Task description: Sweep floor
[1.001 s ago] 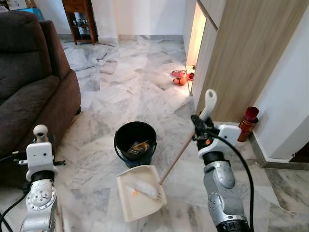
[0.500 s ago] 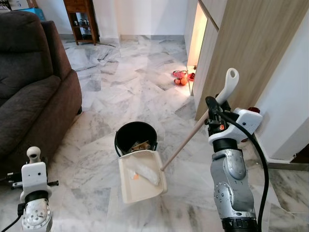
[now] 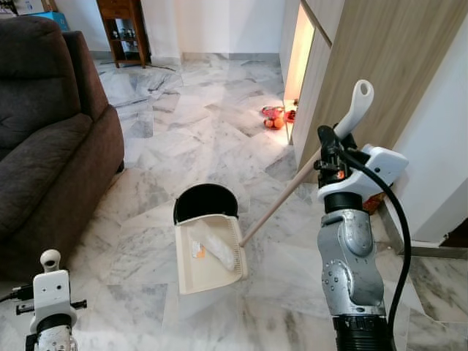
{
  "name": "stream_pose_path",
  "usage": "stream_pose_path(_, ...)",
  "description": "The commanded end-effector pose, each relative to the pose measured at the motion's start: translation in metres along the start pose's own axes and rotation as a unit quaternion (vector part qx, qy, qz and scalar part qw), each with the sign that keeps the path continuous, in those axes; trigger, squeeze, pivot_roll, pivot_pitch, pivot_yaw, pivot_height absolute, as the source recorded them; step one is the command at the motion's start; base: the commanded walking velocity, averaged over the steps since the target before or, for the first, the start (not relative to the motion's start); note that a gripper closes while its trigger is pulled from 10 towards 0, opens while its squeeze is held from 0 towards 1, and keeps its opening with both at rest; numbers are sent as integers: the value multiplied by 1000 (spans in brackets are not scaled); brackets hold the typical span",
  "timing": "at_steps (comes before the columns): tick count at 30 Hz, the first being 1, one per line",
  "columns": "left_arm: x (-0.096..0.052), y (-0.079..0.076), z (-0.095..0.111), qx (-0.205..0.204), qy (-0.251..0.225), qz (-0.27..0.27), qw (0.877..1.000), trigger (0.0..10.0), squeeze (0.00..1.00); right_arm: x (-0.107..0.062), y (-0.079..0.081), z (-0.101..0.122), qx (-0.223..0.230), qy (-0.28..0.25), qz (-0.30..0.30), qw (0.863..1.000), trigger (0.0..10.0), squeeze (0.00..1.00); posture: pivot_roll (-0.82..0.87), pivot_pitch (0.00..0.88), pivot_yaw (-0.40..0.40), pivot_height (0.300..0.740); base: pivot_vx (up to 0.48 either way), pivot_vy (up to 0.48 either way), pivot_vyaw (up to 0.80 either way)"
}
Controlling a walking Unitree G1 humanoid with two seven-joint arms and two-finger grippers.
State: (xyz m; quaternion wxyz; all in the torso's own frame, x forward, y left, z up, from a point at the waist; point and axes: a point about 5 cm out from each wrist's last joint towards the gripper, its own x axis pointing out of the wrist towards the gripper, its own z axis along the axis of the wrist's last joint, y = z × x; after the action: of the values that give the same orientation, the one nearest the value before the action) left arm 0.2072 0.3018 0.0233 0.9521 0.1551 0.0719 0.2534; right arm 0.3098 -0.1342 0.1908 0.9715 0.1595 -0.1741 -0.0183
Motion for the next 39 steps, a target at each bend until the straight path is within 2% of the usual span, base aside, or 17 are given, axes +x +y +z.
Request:
stream_pose_path(1, 2, 2, 3, 4, -12, 6, 1000, 10000, 0, 7, 8, 18, 19, -41, 11, 999, 10000, 0, 98, 0, 4, 740, 0, 0, 0)
stream_pose_path(21, 6, 6, 6, 8, -24, 9, 1000, 10000, 0, 8, 15, 16, 21, -38, 31, 999, 10000, 0, 102, 0, 4, 740, 0, 0, 0)
stream_pose_path(28, 8, 7, 7, 9, -28, 13, 999, 10000, 0, 9, 19, 15, 15, -34, 45, 998, 10000, 0, 104, 0, 3, 740, 207, 0, 306)
stream_pose_path(39, 7, 8, 7, 10, -28, 16, 999, 10000, 0, 6, 19, 10, 29, -18, 47, 998, 10000, 0, 106, 0, 0, 740, 154, 0, 0)
